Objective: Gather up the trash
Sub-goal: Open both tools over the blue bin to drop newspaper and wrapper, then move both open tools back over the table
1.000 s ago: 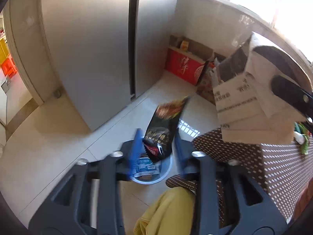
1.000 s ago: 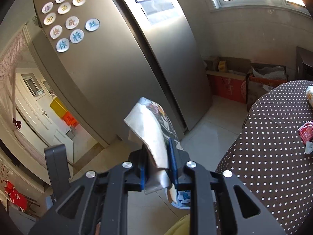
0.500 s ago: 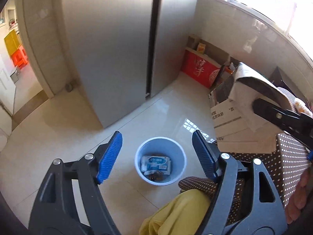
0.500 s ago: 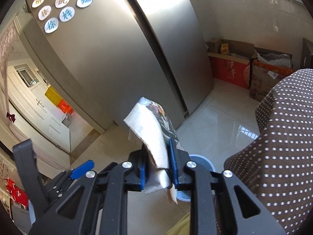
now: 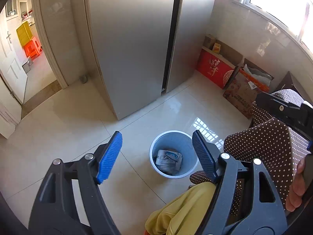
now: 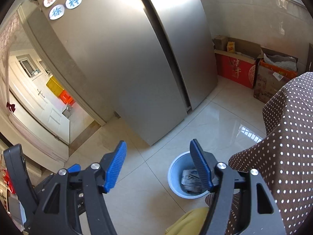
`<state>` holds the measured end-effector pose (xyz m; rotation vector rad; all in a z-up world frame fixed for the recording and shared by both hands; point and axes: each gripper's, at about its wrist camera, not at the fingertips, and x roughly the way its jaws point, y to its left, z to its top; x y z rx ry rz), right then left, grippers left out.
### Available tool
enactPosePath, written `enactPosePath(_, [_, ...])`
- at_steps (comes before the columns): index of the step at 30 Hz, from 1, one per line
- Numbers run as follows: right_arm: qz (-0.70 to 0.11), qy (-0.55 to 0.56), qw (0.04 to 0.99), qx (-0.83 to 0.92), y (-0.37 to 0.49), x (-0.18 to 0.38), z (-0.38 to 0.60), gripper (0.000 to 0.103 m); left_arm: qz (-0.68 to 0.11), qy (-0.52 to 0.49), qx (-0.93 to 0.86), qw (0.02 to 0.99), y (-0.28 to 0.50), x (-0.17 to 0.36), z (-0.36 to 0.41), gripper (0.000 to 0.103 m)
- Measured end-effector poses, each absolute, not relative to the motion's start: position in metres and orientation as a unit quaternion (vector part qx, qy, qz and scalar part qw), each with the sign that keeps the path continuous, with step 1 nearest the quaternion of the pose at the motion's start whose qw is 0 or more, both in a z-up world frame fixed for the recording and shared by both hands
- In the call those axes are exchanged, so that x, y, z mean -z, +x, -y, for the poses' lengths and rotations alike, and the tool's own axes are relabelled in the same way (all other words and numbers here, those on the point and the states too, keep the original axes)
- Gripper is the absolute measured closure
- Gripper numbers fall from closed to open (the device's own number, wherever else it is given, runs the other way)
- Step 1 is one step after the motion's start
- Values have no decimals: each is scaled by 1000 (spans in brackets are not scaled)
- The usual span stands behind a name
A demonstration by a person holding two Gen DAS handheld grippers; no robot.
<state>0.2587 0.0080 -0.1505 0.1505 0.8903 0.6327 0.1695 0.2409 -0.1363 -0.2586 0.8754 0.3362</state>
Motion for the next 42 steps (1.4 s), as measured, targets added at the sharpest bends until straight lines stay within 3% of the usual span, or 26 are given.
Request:
enactPosePath(21, [-367, 88, 889, -260, 210, 113, 87, 37, -367, -82, -101, 921, 164, 76, -164, 30])
enactPosePath(42, [-346, 159, 924, -9, 188, 140, 330, 28, -378, -40, 49, 924, 198, 65, 1, 27])
